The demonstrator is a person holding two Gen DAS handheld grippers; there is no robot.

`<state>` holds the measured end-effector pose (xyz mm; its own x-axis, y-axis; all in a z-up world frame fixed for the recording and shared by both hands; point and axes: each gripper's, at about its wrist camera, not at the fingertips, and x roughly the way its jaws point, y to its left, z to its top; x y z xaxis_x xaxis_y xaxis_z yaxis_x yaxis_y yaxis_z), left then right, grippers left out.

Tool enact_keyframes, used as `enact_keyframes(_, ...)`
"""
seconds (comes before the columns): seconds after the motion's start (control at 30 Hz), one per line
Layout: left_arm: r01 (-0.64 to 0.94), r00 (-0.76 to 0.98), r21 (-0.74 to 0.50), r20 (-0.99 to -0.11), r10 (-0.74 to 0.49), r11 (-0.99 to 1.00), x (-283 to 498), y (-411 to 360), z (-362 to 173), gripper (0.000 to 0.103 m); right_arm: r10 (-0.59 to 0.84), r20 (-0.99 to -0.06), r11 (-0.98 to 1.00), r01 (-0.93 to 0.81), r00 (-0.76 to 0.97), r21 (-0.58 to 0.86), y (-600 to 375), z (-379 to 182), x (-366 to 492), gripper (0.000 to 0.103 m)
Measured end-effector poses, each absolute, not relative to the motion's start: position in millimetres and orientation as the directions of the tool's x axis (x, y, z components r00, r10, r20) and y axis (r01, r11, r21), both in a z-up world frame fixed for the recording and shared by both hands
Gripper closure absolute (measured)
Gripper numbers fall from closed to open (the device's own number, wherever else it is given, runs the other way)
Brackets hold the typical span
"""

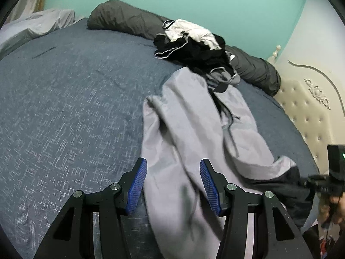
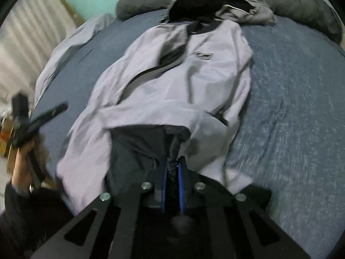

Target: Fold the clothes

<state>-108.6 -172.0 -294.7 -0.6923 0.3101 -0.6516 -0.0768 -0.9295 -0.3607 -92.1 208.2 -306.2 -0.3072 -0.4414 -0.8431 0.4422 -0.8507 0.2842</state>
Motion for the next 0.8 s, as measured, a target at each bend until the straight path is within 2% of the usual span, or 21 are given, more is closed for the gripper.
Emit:
enact_keyframes(0.33,-0.145,-0.679,-0.354,-0.643,0.353,-0.924,-83,-141,-266,0.048,-0.525,-0.839,-0.762,0.518,-0.144,0.388,187,-331,-25,0.095)
enact_keyframes(0.4,-0.145,-0.678,-0.357,-0.643,0.355,-0.923,-82,-140,-262,0.048,-0.549,-0.824,-0.754,0.51,-0.142,0.415,193,-326,-21,0.092)
enact_keyframes(0.57,-0.138,-0.681,-0.345,-0.648,0.342,-0.929,-85,-142,-256,0.048,-0.602,-0.761,-0.768,0.436,-0.242,0.469,240,-285,-27,0.091)
enact_keyframes(0.73,-0.103,-0.678,-0.361,-0.656,0.331,-0.927,-95,-150,-265,0.047,-0.582,-0.705,-0.813,0.321,-0.405,0.487,296,-255,-58,0.091)
enact_keyframes(0.8,-0.088,-0.679,-0.367,-0.658,0.325,-0.926,-98,-152,-270,0.047,-0.543,-0.712,-0.839,0.272,-0.444,0.471,309,-256,-74,0.09)
